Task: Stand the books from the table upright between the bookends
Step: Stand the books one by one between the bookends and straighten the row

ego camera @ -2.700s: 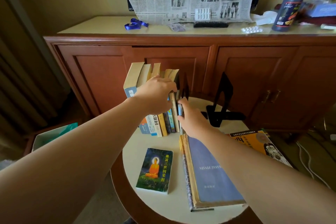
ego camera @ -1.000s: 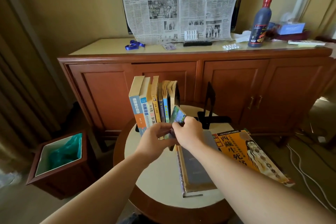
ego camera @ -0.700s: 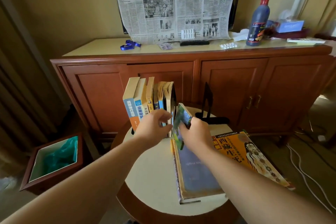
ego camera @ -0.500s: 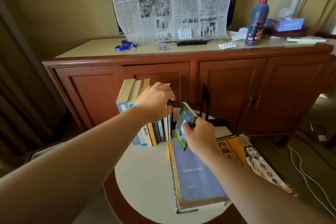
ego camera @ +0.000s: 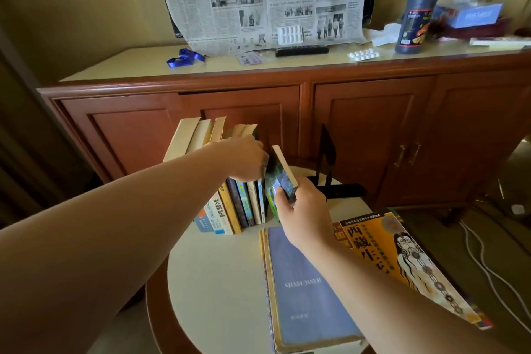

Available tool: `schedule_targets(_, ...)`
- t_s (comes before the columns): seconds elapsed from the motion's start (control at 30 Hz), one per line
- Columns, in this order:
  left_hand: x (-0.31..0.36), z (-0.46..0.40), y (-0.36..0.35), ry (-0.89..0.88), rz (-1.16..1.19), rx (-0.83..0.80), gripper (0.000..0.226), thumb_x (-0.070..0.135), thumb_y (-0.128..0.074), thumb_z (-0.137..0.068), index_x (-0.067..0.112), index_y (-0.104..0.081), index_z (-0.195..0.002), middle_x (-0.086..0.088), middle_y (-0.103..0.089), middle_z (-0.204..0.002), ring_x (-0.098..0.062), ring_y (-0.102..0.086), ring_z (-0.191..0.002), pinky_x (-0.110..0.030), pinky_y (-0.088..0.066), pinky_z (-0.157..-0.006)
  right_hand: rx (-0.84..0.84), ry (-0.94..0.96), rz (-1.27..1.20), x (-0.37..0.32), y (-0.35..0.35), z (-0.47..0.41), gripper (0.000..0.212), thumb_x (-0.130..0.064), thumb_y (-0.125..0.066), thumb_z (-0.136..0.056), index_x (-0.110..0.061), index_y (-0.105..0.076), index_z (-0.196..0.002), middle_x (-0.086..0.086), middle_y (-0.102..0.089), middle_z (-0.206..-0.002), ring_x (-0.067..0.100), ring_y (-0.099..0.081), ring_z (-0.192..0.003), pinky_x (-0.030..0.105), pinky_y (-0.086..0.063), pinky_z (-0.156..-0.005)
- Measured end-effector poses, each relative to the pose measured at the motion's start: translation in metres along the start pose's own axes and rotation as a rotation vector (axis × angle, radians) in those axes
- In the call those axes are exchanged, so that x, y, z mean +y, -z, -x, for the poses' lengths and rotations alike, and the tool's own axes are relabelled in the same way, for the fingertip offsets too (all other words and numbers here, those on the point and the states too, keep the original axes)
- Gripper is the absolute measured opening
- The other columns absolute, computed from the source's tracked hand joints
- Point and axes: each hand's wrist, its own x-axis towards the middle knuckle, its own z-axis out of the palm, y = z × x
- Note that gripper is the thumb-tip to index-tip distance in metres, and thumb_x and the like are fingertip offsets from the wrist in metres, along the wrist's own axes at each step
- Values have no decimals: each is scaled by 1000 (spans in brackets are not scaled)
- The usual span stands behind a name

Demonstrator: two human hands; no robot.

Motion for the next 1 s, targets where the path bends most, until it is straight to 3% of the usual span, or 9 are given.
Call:
schedule_targets(0.07, -3, -2, -6, 31, 63, 29, 29, 26, -42, -105, 13, -64, -91, -3, -65, -101, -24, -54, -106, -39, -46, -98, -23, -25, -17, 2, -9, -4, 31, -41, -54, -100, -12, -60, -90, 3, -64, -75, 19, -64, -68, 44, -56, -59)
schedule_targets(0.13, -10, -5, -6, 53, 147, 73, 26, 21, -56, -95, 10, -54, -72, -4, -59, -85, -24, -57, -86, -37, -52, -77, -69, -67, -31, 4, -15, -9, 33, -37, -58, -101, -7, -62, -89, 7, -66, -74, 24, -65, -69, 47, -56, -61)
schedule_targets(0.2, -19, -6, -5, 62, 226, 125, 16, 23, -70, -88, 13, -59, -84, 0, -56, -91, -23, -58, -86, -30, -46, -66, -129, -75, -3, 7, -18, -14, 30, -36, -59, -101, -6, -66, -99, 6, -70, -81, 24, -66, -74, 46, -58, -65)
schedule_targets(0.27, -28, -5, -6, 46, 253, 170, 47, 37, -83, -81, 17, -63, -119, 4, -57, -110, -23, -57, -108, -34, -50, -85, -158, -64, 49, 7, -20, -18, 30, -38, -60, -101, -15, -65, -119, 0, -72, -92, 20, -67, -82, 42, -60, -69)
schedule_targets(0.33, -33, -3, -7, 36, 262, 198, 69, 47, -88, -74, 21, -60, -132, 2, -59, -121, -22, -55, -116, -41, -51, -98, -165, -64, 71, 6, -23, -25, 37, -38, -61, -101, -23, -57, -134, -2, -70, -101, 19, -67, -87, 40, -61, -72)
schedule_targets(0.47, -38, 1, -17, 49, 282, 235, 70, 45, -88, -73, 24, -57, -132, 4, -59, -118, -20, -56, -109, -41, -53, -96, -211, -19, 117, 6, -31, -34, 49, -35, -68, -98, -34, -37, -136, 3, -69, -101, 21, -68, -78, 42, -62, -65)
schedule_targets(0.6, -37, 7, -23, 24, 271, 305, 65, 45, -83, -79, 25, -57, -135, 5, -59, -118, -15, -51, -104, -31, -47, -88, -273, 129, 121, 9, -36, -34, 56, -33, -73, -95, -30, -43, -141, 1, -72, -111, 20, -71, -89, 40, -63, -75)
schedule_targets(0.87, -32, 13, -29, 21, 249, 291, 51, 42, -77, -82, 28, -62, -128, 9, -60, -118, -19, -58, -111, -44, -53, -98, -371, 29, 219, 21, -41, -33, 53, -23, -61, -102, -26, -46, -153, 6, -73, -105, 10, -60, -68, 21, -48, -59)
schedule_targets(1.0, -31, 13, -30, 14, 198, 289, 58, 41, -77, -85, 26, -58, -138, 4, -59, -138, -21, -55, -129, -47, -45, -112, -450, 41, 237, 20, -43, -32, 53, -22, -59, -103, -23, -45, -154, 10, -73, -115, 15, -59, -73, 21, -43, -63)
